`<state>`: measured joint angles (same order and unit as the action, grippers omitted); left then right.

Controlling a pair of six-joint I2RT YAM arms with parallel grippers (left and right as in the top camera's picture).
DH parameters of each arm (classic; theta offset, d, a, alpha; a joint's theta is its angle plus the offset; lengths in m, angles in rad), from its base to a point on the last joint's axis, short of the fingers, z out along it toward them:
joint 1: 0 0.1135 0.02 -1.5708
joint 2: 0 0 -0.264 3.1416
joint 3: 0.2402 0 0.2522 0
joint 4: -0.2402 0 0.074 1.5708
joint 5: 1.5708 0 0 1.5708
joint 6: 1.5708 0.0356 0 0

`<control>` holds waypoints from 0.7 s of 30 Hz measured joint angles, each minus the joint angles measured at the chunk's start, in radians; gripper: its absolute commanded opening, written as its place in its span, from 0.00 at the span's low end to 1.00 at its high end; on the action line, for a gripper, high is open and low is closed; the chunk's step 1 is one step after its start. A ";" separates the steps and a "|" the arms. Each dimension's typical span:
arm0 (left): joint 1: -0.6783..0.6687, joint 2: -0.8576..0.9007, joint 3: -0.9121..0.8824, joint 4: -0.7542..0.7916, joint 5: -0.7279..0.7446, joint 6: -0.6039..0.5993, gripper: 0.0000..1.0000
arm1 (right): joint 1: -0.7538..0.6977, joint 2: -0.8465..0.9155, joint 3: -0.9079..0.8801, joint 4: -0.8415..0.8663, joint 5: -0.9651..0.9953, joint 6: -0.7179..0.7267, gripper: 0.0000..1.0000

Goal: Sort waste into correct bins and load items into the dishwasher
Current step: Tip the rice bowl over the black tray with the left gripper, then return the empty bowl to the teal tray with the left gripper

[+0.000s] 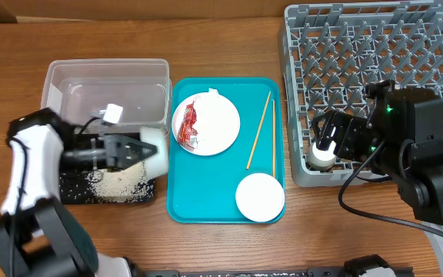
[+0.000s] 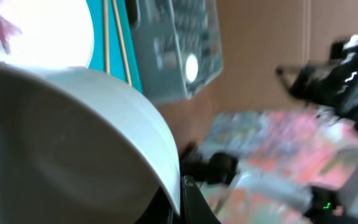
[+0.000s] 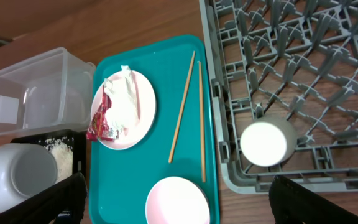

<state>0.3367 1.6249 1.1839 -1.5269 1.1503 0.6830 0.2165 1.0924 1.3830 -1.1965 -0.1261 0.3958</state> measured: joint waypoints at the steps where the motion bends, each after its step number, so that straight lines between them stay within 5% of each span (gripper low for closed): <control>1: -0.027 -0.025 0.000 0.048 -0.040 -0.056 0.04 | 0.000 0.000 0.000 0.000 0.000 0.000 0.95; 7: -0.471 -0.166 0.008 0.334 -0.533 -0.616 0.05 | 0.000 0.000 0.000 0.000 0.000 0.000 0.95; 11: -0.773 -0.144 0.007 0.414 -0.803 -0.871 0.19 | 0.000 0.000 0.000 0.000 0.000 0.000 0.95; 17: -1.022 -0.012 0.007 0.429 -1.072 -1.133 0.07 | 0.000 0.000 0.000 -0.008 0.000 0.000 0.95; 21: -1.062 0.055 0.005 0.428 -1.136 -1.228 0.18 | 0.000 0.000 0.000 -0.010 0.000 0.000 0.95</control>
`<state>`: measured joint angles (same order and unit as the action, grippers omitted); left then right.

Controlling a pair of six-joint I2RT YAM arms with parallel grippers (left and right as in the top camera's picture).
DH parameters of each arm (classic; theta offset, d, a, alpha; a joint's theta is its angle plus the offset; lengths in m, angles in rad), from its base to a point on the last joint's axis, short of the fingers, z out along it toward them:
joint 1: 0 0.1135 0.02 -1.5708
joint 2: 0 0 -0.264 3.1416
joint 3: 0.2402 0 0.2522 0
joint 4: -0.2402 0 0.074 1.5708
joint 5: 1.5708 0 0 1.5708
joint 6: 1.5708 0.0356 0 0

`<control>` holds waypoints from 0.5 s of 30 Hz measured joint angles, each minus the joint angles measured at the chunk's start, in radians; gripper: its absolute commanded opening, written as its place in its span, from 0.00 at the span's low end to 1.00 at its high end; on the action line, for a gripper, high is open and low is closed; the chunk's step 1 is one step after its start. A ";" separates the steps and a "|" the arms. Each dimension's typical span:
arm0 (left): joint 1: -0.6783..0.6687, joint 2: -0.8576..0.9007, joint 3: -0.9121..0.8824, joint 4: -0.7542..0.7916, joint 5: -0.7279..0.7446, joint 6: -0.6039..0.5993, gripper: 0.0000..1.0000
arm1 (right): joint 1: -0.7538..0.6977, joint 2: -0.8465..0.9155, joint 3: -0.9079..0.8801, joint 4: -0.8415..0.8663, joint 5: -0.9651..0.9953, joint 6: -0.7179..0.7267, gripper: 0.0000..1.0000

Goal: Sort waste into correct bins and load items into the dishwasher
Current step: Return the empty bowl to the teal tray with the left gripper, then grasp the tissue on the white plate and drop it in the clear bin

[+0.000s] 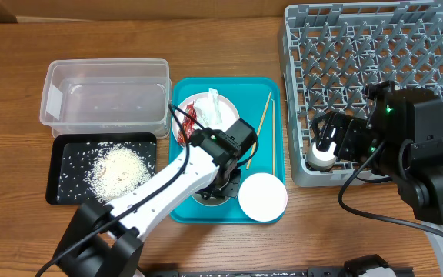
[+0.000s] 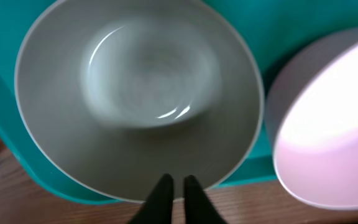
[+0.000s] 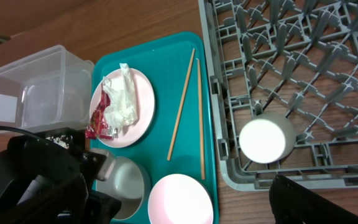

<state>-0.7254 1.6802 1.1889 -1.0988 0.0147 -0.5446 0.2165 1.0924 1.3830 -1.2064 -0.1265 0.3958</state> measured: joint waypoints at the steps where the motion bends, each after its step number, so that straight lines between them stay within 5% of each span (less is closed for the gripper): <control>1: 0.003 0.001 0.001 -0.003 -0.012 -0.012 0.22 | 0.000 0.000 0.000 -0.002 0.000 -0.001 0.95; 5: 0.048 0.000 0.062 -0.037 -0.060 -0.037 0.66 | 0.000 0.000 0.000 -0.002 0.000 -0.001 0.95; 15: 0.250 0.018 0.191 0.276 -0.114 0.097 0.81 | 0.000 0.000 0.000 -0.006 0.001 -0.004 0.96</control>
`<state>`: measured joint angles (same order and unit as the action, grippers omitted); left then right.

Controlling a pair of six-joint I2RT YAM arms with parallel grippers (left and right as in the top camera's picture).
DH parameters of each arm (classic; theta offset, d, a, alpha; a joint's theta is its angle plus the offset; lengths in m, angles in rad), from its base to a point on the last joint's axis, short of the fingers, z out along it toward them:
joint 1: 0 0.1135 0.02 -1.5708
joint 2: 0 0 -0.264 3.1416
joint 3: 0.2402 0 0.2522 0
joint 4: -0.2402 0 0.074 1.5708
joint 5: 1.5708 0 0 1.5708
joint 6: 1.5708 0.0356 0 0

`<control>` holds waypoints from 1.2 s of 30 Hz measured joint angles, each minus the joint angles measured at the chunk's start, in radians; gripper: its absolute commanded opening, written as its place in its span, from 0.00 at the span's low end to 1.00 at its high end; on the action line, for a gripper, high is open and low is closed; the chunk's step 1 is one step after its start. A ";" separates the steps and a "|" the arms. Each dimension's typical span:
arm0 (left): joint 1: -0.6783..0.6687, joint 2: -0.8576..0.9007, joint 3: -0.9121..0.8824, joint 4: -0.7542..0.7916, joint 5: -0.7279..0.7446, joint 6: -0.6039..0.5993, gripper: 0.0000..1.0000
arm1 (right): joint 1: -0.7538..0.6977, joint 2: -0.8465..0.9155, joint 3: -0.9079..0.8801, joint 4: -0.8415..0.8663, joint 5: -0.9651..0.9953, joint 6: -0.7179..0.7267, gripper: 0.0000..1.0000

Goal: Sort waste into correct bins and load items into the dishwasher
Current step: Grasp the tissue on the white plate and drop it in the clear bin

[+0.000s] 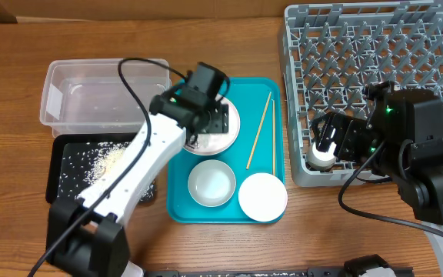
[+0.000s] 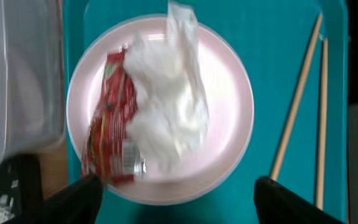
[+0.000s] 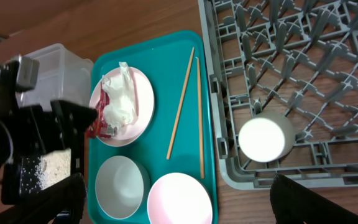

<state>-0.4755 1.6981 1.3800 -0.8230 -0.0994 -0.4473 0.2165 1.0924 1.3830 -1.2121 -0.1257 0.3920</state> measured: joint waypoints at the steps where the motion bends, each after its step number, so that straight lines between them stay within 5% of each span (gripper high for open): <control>1: 0.012 0.018 0.001 0.031 0.007 0.013 0.81 | 0.000 0.000 0.000 -0.001 0.000 0.000 0.96; 6: 0.026 0.182 0.002 0.133 0.056 0.064 0.77 | 0.000 0.000 0.000 -0.002 0.000 0.000 0.96; 10: 0.025 0.281 0.002 0.146 0.075 0.071 0.59 | 0.000 0.000 0.000 -0.003 0.000 0.000 0.96; 13: 0.025 0.305 0.002 0.144 0.081 0.079 0.05 | 0.000 0.000 0.000 -0.004 0.000 0.000 0.95; 14: 0.025 0.305 0.002 0.140 0.083 0.080 0.04 | 0.000 0.000 0.000 -0.004 0.000 0.000 0.95; 24: 0.050 0.262 0.204 -0.169 0.083 0.084 0.04 | 0.000 0.000 0.000 -0.009 0.004 0.000 0.95; 31: 0.191 0.108 0.312 -0.246 -0.036 0.081 0.04 | 0.000 0.000 0.000 -0.011 0.004 0.000 0.96; 32: 0.221 0.106 0.311 -0.248 -0.052 0.080 0.11 | 0.000 0.000 0.000 -0.011 0.004 0.000 0.95; 34: 0.272 0.118 0.309 -0.238 -0.070 0.076 0.55 | 0.000 0.000 0.000 -0.011 0.004 0.000 0.96; 36: 0.316 0.142 0.306 -0.221 -0.060 0.067 0.68 | 0.000 0.000 0.000 -0.011 0.004 0.000 0.96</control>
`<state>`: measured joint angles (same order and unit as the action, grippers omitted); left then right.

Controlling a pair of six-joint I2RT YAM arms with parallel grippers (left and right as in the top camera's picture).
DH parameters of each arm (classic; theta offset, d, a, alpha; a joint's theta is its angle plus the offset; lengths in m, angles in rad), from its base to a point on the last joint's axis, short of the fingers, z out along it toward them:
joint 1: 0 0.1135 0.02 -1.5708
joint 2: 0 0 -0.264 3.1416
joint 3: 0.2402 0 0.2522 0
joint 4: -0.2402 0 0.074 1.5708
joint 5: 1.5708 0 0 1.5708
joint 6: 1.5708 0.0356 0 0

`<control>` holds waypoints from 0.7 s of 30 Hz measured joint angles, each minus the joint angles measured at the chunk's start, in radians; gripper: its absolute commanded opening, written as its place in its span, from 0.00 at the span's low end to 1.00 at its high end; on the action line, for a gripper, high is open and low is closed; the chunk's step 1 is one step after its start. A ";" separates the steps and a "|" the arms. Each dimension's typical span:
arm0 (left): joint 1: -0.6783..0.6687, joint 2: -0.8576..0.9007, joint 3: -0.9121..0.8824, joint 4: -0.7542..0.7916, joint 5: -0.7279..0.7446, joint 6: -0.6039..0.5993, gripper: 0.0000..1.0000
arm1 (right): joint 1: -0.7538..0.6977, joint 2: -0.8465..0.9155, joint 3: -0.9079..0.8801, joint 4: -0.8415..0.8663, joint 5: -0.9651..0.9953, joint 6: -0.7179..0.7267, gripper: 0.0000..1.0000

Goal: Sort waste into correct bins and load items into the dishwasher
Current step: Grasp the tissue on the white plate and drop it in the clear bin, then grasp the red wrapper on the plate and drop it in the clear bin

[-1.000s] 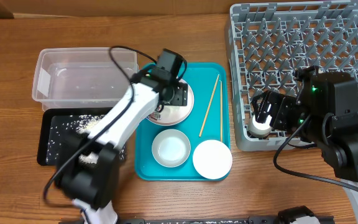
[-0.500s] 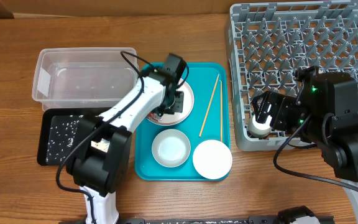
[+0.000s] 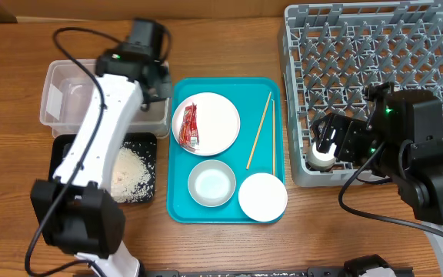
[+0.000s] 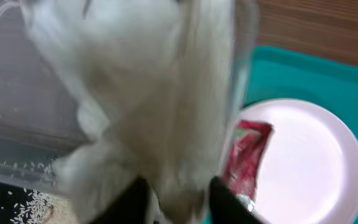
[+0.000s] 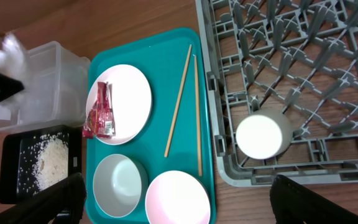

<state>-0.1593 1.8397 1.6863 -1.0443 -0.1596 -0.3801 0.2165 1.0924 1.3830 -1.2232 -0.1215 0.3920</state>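
Note:
My left gripper [image 4: 179,200] is shut on a crumpled white tissue [image 4: 135,93] that fills most of its wrist view; it hangs at the right edge of the clear plastic bin [image 3: 75,96]. The overhead view puts that gripper [image 3: 157,85] beside the teal tray [image 3: 183,208]. A red wrapper [image 3: 190,125] lies alone on the pink plate [image 3: 220,119]. On the tray also sit a grey bowl [image 3: 211,184], a pink bowl [image 3: 262,197] and two chopsticks [image 3: 258,131]. My right gripper [image 5: 179,208] is open above the rack corner that holds a white cup [image 5: 263,135].
The grey dish rack [image 3: 375,46] fills the right side, its near left corner next to the tray. A black tray with spilled rice [image 3: 133,173] lies in front of the clear bin. Bare wooden table surrounds these.
The tissue has left the pink plate and is now in my left gripper, which has moved left from above the plate to the clear bin. The right arm has not moved.
My left gripper first held the grey bowl tipped over the black tray with rice. Then it was at the bowl on the teal tray. Later it stood open above the plate with tissue and wrapper. Now it holds the tissue at the clear bin.

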 measured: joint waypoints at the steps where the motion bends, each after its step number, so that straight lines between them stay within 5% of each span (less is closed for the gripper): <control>1: 0.020 0.012 -0.002 0.011 0.032 0.008 0.76 | 0.000 0.000 0.000 0.000 0.000 0.000 0.96; 9: -0.056 0.028 -0.008 -0.037 0.166 0.104 0.85 | 0.000 0.000 0.000 0.001 0.000 0.000 0.96; 15: -0.257 0.034 -0.075 -0.031 0.051 0.071 0.74 | 0.000 0.000 0.000 0.000 0.003 0.000 0.96; 21: -0.254 0.133 -0.148 0.005 -0.031 0.007 0.64 | 0.000 0.000 0.000 0.000 0.006 0.000 0.96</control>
<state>-0.4129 1.9728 1.5379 -1.0397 -0.1905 -0.3729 0.2165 1.0924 1.3830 -1.2232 -0.1158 0.3916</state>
